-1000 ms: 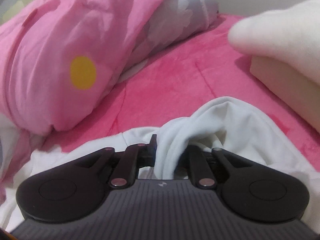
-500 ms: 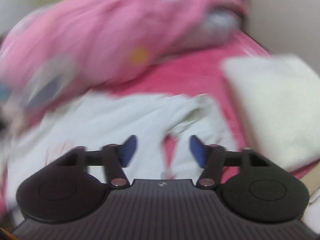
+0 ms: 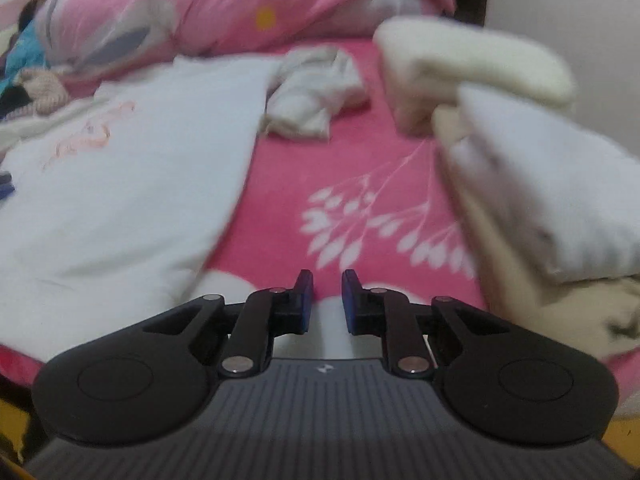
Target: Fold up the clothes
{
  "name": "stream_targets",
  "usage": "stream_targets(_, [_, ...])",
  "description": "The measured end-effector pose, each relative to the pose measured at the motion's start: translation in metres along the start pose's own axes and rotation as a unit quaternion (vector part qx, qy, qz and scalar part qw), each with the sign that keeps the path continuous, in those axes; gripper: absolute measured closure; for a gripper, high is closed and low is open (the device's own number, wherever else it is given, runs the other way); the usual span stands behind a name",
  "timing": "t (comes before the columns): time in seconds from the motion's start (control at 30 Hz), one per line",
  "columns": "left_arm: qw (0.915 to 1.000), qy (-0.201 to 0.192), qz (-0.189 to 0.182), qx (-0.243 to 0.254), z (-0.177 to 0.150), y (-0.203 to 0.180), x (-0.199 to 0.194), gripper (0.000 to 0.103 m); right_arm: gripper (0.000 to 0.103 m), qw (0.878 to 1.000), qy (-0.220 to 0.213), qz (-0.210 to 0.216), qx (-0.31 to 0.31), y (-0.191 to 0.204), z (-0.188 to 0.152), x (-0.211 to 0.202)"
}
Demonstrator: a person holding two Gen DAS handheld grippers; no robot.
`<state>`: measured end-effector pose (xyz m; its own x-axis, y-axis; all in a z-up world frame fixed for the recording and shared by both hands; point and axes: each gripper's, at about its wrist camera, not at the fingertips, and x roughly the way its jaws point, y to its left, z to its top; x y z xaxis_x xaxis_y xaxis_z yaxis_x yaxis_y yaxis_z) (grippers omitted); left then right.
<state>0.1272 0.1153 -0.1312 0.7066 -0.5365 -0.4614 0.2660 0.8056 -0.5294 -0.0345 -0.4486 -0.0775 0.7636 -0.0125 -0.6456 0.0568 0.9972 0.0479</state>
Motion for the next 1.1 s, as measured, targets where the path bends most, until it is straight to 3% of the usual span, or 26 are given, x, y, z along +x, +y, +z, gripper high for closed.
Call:
stream_targets(0.1, [1.0, 0.0, 0.001, 0.001, 0.001, -0.001, 0.0, 0.043, 0.088, 0.994, -0.053, 0.087, -0.042, 0.039, 0.003, -0.001])
stream_targets(0.2, [1.0, 0.0, -0.001, -0.002, 0.001, 0.0, 0.0, 0.043, 0.09, 0.982, -0.036, 0.134, -0.126, 0.075, -0.019, 0.009])
stream_targets(0.27, [1.0, 0.0, 0.001, 0.0, 0.001, -0.001, 0.0, 0.043, 0.09, 0.981, -0.036, 0.128, -0.141, 0.074, -0.044, 0.007])
stream_targets(0.4, [1.0, -0.001, -0.001, -0.002, 0.0, -0.002, -0.001, 0.042, 0.09, 0.995, -0.016, 0.088, -0.054, 0.017, -0.067, -0.033])
stream_targets(0.5, [0.9999, -0.003, -0.007, -0.009, 0.0, 0.001, -0.001, 0.042, 0.085, 0.997, -0.01, 0.058, -0.042, 0.007, -0.071, -0.063])
stream_targets(0.67, [0.9998, -0.005, -0.012, -0.016, 0.001, 0.002, -0.001, 0.041, 0.085, 0.983, -0.107, 0.134, -0.061, 0.055, -0.038, -0.065])
stream_targets(0.73, [0.9996, -0.007, -0.017, -0.021, 0.001, 0.003, -0.002, 0.041, 0.086, 0.977, -0.119, 0.164, -0.063, 0.08, -0.031, -0.046])
stream_targets(0.83, [0.9995, -0.008, -0.019, -0.024, 0.001, 0.004, -0.002, 0.04, 0.087, 0.977, -0.088, 0.181, -0.075, 0.112, -0.031, -0.011])
stream_targets(0.9, [0.9995, -0.007, -0.019, -0.023, 0.001, 0.004, -0.001, 0.038, 0.088, 0.98, -0.057, 0.166, -0.091, 0.116, -0.043, 0.0])
stream_targets(1.0, [0.9995, -0.007, -0.027, -0.016, 0.001, 0.003, -0.002, 0.03, 0.088, 0.982, -0.05, 0.177, -0.04, 0.088, -0.056, -0.018])
stream_targets(1.1, [0.9994, -0.005, -0.033, -0.009, 0.001, 0.001, -0.002, 0.024, 0.087, 0.992, -0.021, 0.118, -0.035, 0.074, -0.061, -0.049])
